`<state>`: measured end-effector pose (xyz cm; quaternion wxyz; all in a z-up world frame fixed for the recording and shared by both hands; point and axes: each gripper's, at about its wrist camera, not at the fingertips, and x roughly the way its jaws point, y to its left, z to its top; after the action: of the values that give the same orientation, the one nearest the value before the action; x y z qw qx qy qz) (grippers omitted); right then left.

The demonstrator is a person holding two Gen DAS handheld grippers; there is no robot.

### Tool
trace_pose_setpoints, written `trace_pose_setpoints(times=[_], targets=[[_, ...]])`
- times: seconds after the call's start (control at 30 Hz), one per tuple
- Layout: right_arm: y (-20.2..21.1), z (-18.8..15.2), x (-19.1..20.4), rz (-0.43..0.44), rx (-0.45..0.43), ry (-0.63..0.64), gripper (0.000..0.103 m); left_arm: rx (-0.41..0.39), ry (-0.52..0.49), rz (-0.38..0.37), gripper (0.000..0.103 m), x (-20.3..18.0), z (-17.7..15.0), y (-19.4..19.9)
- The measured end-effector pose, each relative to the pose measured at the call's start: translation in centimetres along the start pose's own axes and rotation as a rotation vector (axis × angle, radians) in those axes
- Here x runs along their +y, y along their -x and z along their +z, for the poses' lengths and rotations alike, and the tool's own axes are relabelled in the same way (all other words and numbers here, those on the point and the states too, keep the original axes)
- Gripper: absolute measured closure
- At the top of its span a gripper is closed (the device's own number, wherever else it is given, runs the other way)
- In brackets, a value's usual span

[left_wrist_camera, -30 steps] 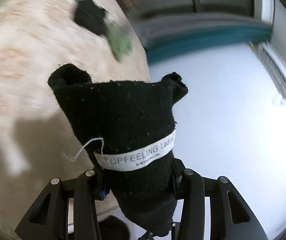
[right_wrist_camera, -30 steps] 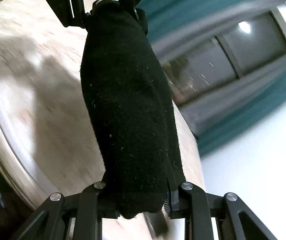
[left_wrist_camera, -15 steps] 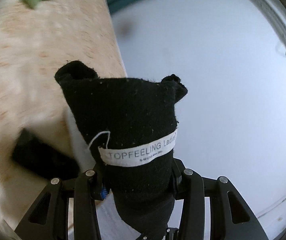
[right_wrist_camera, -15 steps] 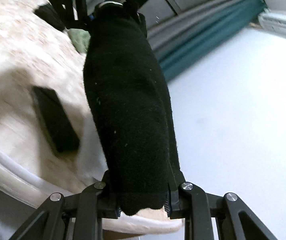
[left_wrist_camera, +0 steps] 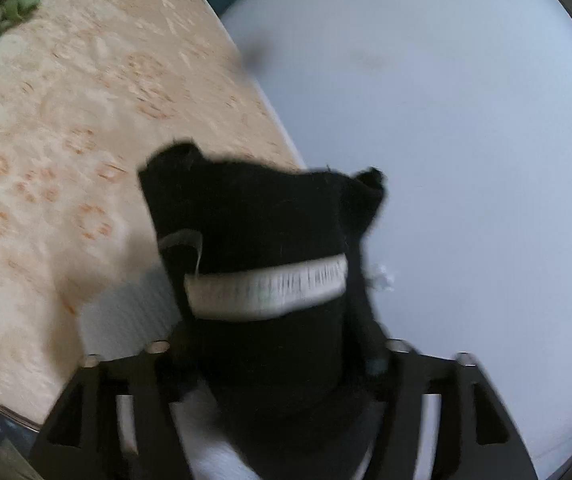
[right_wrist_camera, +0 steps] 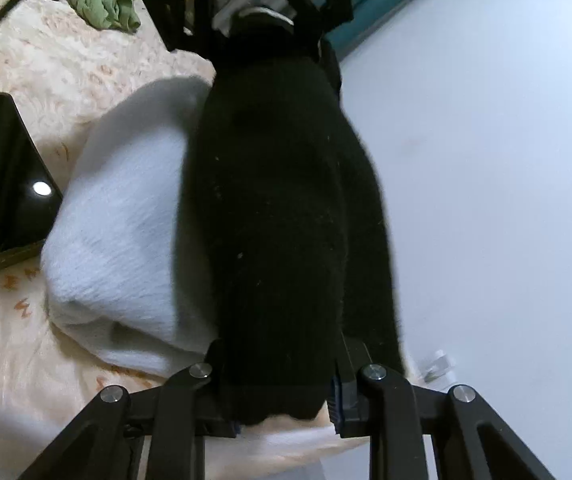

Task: Fold clothes
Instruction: 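Carry the lifted sweater with both tools toward the grey towel, then lower the sweater onto the grey towel and open both tools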

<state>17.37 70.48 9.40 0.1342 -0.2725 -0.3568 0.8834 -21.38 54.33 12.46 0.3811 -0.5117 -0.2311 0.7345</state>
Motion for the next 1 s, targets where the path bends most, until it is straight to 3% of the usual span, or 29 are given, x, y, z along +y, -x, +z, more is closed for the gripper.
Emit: trace_pose_setpoints(times=[0.07, 0.13, 0.2, 0.23, 0.37, 0.43, 0.47, 0.5, 0.53, 0.57, 0.6, 0.63, 0.67, 0.7, 0.87, 1.0], targets=[[-0.3, -0.3, 0.5, 0.017, 0.006, -0.007, 0.072, -0.009, -0.012, 0.002, 0.023, 0.1, 0.0, 0.1], [0.1, -0.8, 0.5, 0.021, 0.007, -0.017, 0.067, -0.013, 0.008, -0.043, 0.022, 1.2, 0.8, 1.0], [0.8, -1.2, -0.2, 0.052, 0.014, -0.052, 0.057, -0.042, 0.002, -0.082, 0.022, 2.4, -3.0, 4.3], [1.4, -1.4, -0.7, 0.076, 0.015, -0.078, 0.054, -0.056, -0.007, -0.097, 0.023, 2.7, -4.5, 5.7], [4.7, -2.9, -3.8, 0.193, -0.010, -0.235, 0.031, -0.148, -0.087, -0.103, 0.023, 1.2, -4.1, 9.9], [7.4, -3.8, -5.9, 0.284, -0.063, -0.343, 0.030, -0.163, -0.180, -0.114, 0.023, -0.9, -4.5, 11.8], [8.3, -4.0, -6.6, 0.322, -0.090, -0.385, 0.029, -0.158, -0.226, -0.114, 0.025, -1.9, -4.7, 12.0], [9.0, -4.1, -7.3, 0.358, -0.116, -0.422, 0.029, -0.151, -0.268, -0.106, 0.036, -2.9, -4.9, 11.9], [9.7, -4.2, -8.0, 0.394, -0.142, -0.460, 0.030, -0.137, -0.310, -0.079, 0.057, -4.1, -5.4, 11.6], [10.3, -4.1, -8.6, 0.426, -0.162, -0.491, 0.032, -0.108, -0.339, -0.043, 0.069, -5.4, -6.0, 11.0], [10.1, -3.6, -9.1, 0.449, -0.158, -0.517, 0.045, -0.068, -0.338, -0.021, 0.088, -6.2, -6.7, 10.5], [9.6, -3.0, -9.7, 0.471, -0.148, -0.544, 0.056, -0.029, -0.337, 0.002, 0.097, -6.9, -7.4, 9.9], [9.2, -2.5, -10.3, 0.492, -0.138, -0.570, 0.077, 0.011, -0.332, 0.018, 0.099, -7.5, -8.0, 9.3], [7.3, -2.0, -10.5, 0.517, -0.121, -0.615, 0.087, 0.043, -0.323, 0.026, 0.099, -7.9, -8.5, 8.5], [-0.5, 2.0, -11.8, 0.599, -0.052, -0.861, 0.089, 0.121, -0.328, 0.129, 0.101, -8.7, -9.5, 4.2], [-4.8, 2.2, -12.3, 0.553, 0.090, -0.957, 0.089, 0.140, -0.348, 0.207, 0.102, -8.9, -9.1, 2.2]])
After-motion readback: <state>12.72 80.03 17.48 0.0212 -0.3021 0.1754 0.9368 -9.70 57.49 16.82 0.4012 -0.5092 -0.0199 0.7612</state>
